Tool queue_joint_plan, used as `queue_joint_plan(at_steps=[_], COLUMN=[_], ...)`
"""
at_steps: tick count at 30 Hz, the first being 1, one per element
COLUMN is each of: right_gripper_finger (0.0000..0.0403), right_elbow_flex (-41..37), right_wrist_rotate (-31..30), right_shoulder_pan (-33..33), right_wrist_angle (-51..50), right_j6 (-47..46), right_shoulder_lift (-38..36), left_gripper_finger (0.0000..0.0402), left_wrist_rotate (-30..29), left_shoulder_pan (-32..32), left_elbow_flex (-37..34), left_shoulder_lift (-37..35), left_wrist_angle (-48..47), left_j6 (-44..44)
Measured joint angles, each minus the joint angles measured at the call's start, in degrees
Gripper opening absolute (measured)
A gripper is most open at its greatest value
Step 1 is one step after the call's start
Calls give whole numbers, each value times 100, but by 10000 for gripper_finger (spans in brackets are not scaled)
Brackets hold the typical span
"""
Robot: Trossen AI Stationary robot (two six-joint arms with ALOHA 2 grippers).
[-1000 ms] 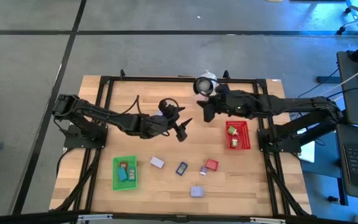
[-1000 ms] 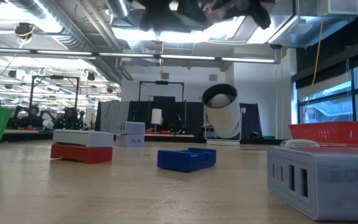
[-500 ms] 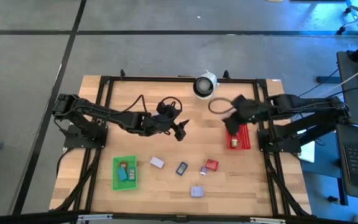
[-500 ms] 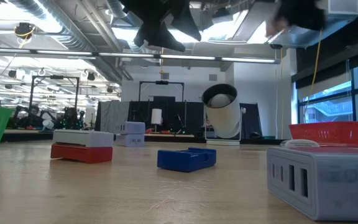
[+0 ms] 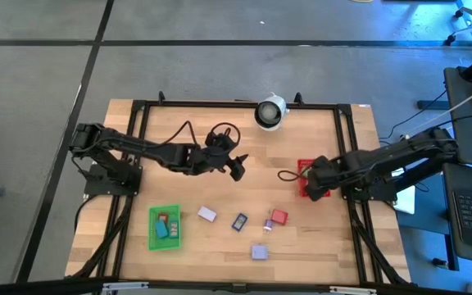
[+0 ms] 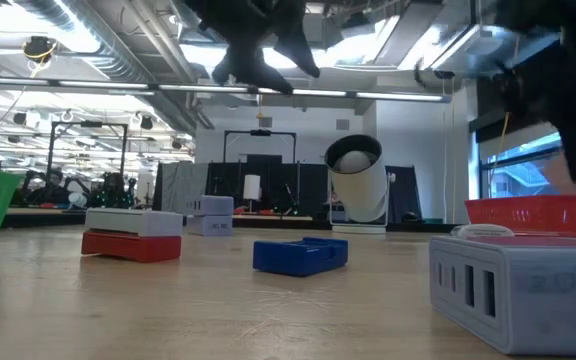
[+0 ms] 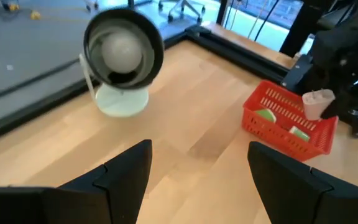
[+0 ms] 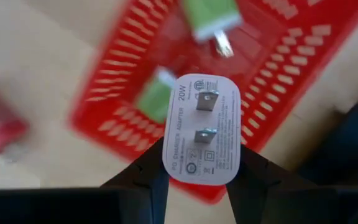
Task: Pick & Place Office items
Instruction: Put the white charger adapter into the red bin
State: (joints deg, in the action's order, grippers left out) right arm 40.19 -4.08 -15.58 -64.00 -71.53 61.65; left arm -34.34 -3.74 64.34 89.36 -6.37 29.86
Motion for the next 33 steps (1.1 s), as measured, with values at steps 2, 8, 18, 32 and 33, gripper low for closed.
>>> queue_joint_plan(at_steps=[2, 8, 18, 32, 33], right_gripper_finger=[123, 123, 123, 190, 201], right_elbow_flex=[-312, -570, -574, -574, -573], right_wrist_rotate=[10, -247, -511, -1151, -1155], right_shoulder_pan=[40, 156, 250, 248, 248], right_wrist_angle=[116, 787, 855, 886, 881], right_j6=[-240, -542, -847, -1371, -1366], right_shoulder_lift=[0, -2, 29, 396, 396], left_gripper_finger=[263, 263, 263, 263, 263], left_wrist_rotate=[141, 386, 391, 447, 447], left_shoulder_pan=[64, 220, 385, 729, 770], left_elbow_flex=[0, 0, 0, -602, -638], left_shoulder_lift=[0, 2, 2, 6, 5], left_wrist_angle=[-137, -499, -1842, -2670, -2679], left_j6=[154, 518, 1012, 2096, 2095])
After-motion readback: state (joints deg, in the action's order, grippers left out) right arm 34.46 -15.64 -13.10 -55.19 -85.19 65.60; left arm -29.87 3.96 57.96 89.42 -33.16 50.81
